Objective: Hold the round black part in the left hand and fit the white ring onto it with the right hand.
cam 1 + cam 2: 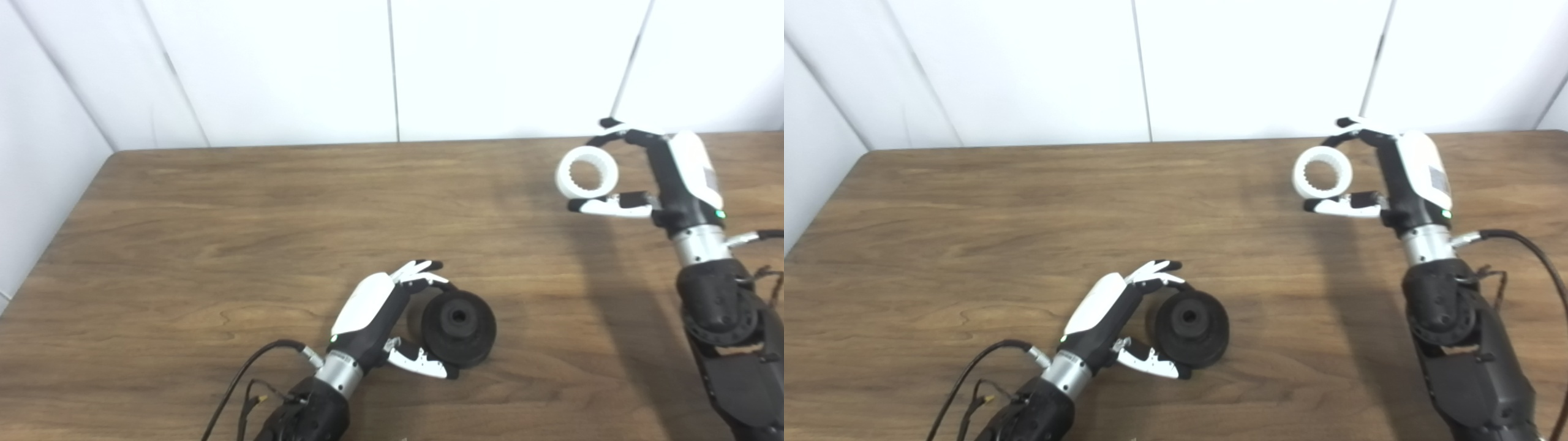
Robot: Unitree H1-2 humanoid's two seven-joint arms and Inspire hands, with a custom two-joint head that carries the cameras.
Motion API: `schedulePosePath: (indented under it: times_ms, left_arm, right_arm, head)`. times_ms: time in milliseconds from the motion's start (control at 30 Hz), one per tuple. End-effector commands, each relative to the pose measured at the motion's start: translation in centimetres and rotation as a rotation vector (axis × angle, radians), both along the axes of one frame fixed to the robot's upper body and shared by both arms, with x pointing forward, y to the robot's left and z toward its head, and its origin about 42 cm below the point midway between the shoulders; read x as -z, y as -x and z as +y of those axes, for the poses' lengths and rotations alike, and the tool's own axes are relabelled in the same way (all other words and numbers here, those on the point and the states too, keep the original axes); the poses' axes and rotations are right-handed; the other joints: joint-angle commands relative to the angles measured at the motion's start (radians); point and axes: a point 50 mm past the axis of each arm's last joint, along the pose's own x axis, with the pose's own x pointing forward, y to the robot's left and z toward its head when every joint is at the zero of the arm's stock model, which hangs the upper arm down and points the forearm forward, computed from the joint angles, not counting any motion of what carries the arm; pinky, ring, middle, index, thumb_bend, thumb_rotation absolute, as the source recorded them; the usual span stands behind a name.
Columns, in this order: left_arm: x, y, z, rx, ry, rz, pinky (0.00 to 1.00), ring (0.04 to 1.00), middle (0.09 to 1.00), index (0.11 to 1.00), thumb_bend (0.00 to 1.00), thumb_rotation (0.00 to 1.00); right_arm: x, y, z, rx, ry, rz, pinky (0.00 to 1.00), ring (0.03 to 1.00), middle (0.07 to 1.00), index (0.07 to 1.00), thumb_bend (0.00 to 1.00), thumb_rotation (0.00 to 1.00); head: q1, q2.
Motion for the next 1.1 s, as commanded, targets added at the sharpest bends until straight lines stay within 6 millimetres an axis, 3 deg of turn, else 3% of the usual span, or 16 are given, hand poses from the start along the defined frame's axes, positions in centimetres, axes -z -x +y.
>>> schedulePosePath:
  times_ms: [0, 200, 567, 933, 1067]
  left_arm:
    - [0.0, -0.6, 0.0, -0.007, -0.045, -0.010, 0.99, 0.973, 0.921, 0.493, 0.52, 0.08]
    - [0.1, -0.9, 0.1, -0.010, -0.060, 0.001, 0.99, 0.983, 0.929, 0.493, 0.52, 0.08]
    - [0.3, -1.2, 0.4, -0.010, -0.071, -0.002, 0.99, 0.982, 0.929, 0.493, 0.52, 0.08]
    - [0.2, -1.3, 0.4, -0.009, -0.070, -0.004, 1.00, 0.986, 0.930, 0.493, 0.52, 0.08]
    - [0.2, -1.3, 0.3, -0.009, -0.071, -0.007, 0.99, 0.984, 0.929, 0.494, 0.52, 0.08]
  right_arm:
    - [-2.6, 0.3, 0.6, -0.069, 0.016, -0.110, 0.76, 0.842, 0.787, 0.482, 0.52, 0.14]
    - [-3.2, 1.7, 2.0, -0.131, -0.005, -0.109, 0.76, 0.841, 0.787, 0.481, 0.52, 0.14]
    - [-3.5, 6.7, 5.1, -0.238, -0.029, -0.061, 0.78, 0.862, 0.788, 0.480, 0.52, 0.14]
    - [-2.0, 11.2, 7.9, -0.326, -0.110, 0.012, 0.79, 0.872, 0.790, 0.482, 0.52, 0.14]
    - [-1.0, 12.2, 8.9, -0.349, -0.126, 0.050, 0.88, 0.878, 0.798, 0.482, 0.52, 0.15]
  head:
    - [0.001, 0.000]
    - [-0.010, 0.005]
    - [-0.033, 0.007]
    - [-0.042, 0.009]
    - [-0.041, 0.010]
